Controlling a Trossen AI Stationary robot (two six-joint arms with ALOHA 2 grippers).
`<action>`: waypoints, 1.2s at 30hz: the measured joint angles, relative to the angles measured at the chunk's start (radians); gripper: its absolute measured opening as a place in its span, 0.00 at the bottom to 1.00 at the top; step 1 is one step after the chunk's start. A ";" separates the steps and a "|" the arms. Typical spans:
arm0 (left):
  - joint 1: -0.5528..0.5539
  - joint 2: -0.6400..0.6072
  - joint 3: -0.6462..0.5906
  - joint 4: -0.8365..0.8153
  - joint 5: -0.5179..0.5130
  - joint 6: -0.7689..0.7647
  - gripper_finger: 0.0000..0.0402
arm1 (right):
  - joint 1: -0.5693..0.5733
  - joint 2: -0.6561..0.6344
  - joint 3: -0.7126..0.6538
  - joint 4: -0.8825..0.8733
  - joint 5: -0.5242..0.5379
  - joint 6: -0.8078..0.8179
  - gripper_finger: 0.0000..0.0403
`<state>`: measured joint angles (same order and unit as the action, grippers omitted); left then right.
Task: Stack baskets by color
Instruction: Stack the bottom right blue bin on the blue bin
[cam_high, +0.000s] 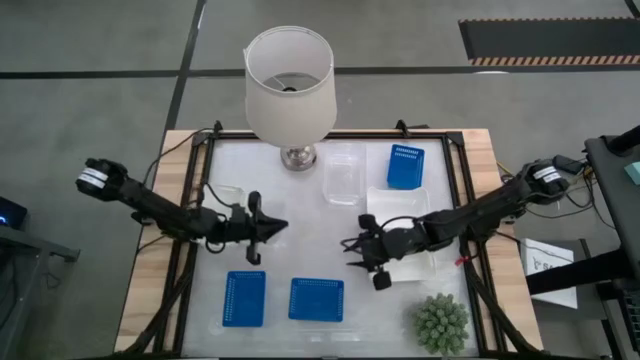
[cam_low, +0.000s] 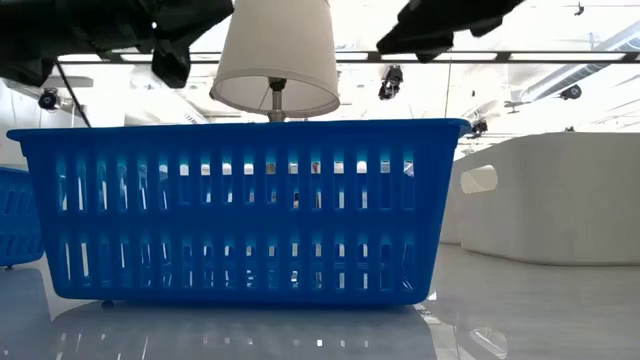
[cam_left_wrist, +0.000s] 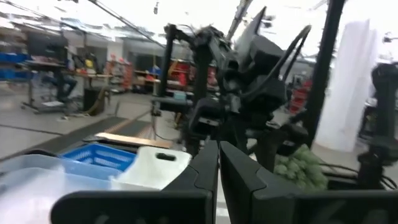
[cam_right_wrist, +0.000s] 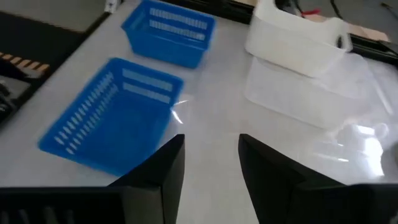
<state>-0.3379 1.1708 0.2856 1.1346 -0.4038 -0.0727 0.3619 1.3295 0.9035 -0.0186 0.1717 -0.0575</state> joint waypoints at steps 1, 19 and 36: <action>-0.010 0.019 0.014 0.001 0.002 0.000 0.00 | 0.011 0.014 0.018 -0.020 0.000 0.013 0.38; -0.116 0.121 0.066 0.008 -0.004 0.000 0.00 | 0.093 0.338 0.277 -0.138 0.003 0.129 0.44; -0.116 0.103 0.056 0.008 -0.009 0.007 0.00 | 0.089 0.504 0.450 -0.170 0.003 0.098 0.44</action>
<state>-0.4538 1.2736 0.3415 1.1426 -0.4126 -0.0658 0.4508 1.8340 1.3533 -0.1887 0.1746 0.0407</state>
